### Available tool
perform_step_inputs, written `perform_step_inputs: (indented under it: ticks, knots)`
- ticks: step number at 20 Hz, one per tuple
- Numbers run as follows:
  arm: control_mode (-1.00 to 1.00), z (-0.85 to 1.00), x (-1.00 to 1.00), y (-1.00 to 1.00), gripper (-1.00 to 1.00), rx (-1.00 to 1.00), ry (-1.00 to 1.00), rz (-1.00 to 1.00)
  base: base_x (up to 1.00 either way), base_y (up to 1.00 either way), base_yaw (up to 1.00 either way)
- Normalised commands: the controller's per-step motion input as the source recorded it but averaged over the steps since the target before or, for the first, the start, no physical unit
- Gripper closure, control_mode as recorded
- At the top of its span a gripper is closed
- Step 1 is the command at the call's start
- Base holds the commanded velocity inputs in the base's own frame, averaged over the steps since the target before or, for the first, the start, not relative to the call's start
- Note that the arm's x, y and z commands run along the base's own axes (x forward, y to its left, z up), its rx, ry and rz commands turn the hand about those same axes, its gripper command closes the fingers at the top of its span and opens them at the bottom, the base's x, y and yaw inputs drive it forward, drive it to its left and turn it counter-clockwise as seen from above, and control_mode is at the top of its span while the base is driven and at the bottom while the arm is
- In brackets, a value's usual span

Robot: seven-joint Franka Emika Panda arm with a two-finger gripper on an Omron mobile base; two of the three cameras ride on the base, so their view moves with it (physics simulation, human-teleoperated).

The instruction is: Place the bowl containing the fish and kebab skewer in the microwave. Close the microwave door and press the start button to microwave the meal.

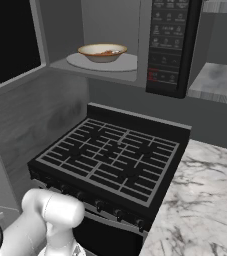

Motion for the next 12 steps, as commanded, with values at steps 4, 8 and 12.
perform_step_inputs:
  ticks: [4, 8, 12]
  knots:
    - [-1.00, -0.07, 0.15, 0.29, -1.00, 0.00, 0.00, -0.02, 0.00, 0.00, 0.00]
    - [-1.00, 0.00, 0.24, 0.12, -1.00, 0.00, 0.00, -0.02, 0.00, 0.00, 0.00]
    - [-1.00, -0.07, 0.32, 0.00, -1.00, 0.00, 0.00, 0.00, 0.00, 0.00, 0.00]
